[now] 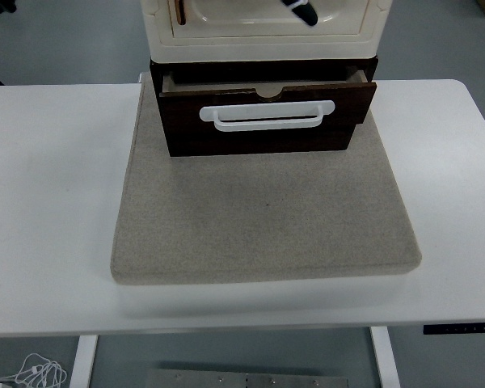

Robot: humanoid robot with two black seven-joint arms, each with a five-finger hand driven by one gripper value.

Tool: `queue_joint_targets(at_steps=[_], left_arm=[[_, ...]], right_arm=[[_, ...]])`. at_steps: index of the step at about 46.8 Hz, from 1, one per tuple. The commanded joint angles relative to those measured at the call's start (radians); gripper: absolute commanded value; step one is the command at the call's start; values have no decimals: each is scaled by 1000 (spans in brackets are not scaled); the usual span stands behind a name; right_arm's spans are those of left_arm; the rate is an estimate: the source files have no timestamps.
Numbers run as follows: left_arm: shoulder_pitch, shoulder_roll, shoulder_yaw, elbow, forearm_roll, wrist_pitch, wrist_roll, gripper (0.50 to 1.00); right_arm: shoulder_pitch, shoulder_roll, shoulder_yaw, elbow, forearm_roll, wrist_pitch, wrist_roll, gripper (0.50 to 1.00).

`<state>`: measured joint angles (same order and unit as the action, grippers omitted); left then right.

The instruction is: Open the drawer under the combination cabinet

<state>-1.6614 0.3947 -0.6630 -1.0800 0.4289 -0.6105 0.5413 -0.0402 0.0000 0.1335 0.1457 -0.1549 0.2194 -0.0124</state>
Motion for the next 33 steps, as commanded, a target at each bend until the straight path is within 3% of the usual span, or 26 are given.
queue_joint_targets(at_steps=[1, 11, 22, 29, 33], left_arm=[[0, -4, -104, 18, -13, 0, -6, 1000], [3, 0, -297, 120, -82, 0, -44, 1000], [11, 24, -492, 320, -93, 0, -145, 1000], [11, 65, -520, 468, -117, 0, -221, 1000], [14, 95, -517, 529, -173, 66, -256, 1000]], right_arm=[[0, 0, 0, 0, 0, 0, 0, 926], [0, 0, 0, 0, 0, 0, 0, 926], [0, 0, 0, 0, 0, 0, 0, 926], [0, 0, 0, 0, 0, 0, 0, 926], [-1, 0, 0, 0, 0, 0, 0, 926]])
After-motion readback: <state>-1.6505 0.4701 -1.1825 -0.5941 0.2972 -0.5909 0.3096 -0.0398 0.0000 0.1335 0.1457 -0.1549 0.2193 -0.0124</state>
